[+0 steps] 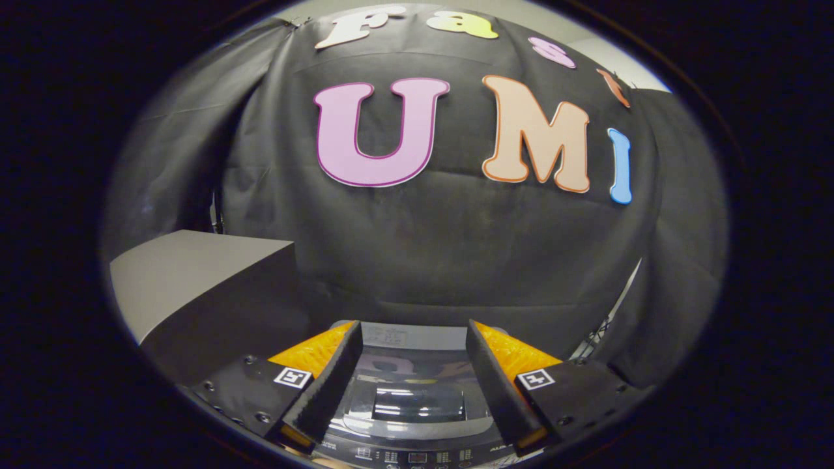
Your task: Put the clothes into the washing machine and then close the washing machine lid.
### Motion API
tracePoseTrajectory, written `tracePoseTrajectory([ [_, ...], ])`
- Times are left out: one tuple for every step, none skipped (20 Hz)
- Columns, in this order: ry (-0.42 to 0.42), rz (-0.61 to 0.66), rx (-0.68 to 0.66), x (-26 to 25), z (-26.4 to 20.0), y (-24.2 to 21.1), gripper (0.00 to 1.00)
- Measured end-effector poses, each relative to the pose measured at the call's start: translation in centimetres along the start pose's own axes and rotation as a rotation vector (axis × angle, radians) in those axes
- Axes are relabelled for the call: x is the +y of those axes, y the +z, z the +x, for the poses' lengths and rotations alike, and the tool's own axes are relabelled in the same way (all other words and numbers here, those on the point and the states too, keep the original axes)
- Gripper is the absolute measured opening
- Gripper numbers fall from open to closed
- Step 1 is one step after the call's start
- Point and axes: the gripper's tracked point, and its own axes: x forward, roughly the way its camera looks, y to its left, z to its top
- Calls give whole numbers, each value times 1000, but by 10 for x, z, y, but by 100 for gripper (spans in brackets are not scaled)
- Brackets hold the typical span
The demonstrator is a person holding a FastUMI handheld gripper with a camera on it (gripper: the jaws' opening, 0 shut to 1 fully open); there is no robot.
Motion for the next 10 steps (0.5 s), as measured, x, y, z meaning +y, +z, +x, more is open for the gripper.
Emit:
tracePoseTrajectory([
  [0,5,-9,-4,-3,0,99],
  [0,10,-20,-8,-7,-1,99],
  [0,13,-32,-13,-11,-2,99],
  [-3,13,-47,-18,-14,-3,99],
  [-5,13,-64,-23,-18,-3,99],
  [-5,18,-82,-29,-22,-4,99],
  [-2,27,-104,-33,-28,-5,99],
  [0,38,-129,-37,-33,-6,99],
  [-2,44,-150,-43,-38,-8,99],
  [-5,44,-170,-48,-42,-11,99],
])
